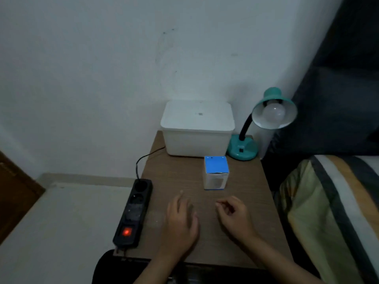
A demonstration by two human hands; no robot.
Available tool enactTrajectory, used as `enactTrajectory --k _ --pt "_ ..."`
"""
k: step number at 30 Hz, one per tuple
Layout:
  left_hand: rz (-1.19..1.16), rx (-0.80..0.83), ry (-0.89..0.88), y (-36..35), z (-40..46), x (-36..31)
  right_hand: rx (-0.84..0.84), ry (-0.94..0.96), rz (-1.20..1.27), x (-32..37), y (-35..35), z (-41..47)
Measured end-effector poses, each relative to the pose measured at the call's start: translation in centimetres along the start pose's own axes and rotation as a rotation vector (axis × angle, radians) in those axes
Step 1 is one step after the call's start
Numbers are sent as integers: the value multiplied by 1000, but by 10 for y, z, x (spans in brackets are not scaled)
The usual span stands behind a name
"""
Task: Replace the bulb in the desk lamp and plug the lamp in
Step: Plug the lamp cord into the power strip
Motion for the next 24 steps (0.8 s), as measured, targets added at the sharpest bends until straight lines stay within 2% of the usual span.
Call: enactTrajectory --k 3,7,11,15,18,21,24 --pt "-138 57 -102 -48 14 -45 -136 -64 -20 -34 47 23" --pt "-202 222 -186 -120 52 -86 -280 -61 -8 -59 87 71" --pt "-189 310 -158 -176 103 -94 -347 -82 68 -74 102 129" --pt "-131 267 -120 -203 146 -85 -304 -35 55 -78 97 172" --pt "-54 230 -80 -213 168 -70 -229 37 -60 -82 84 194" --pt "45 189 -65 -212 174 -59 -161 33 -168 -87 72 201" --pt "92 196 -62 -208 168 -60 -174 56 -182 -87 72 199"
Point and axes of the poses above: each hand's wrist, its own z-axis towards the middle knuckle, its own y-axis out of the back of the hand, x = y × z, the point moved 7 cm from there along z, towards the middle knuckle, and after that the axes turned 5 degrees about -y, right-handed, at the moved point
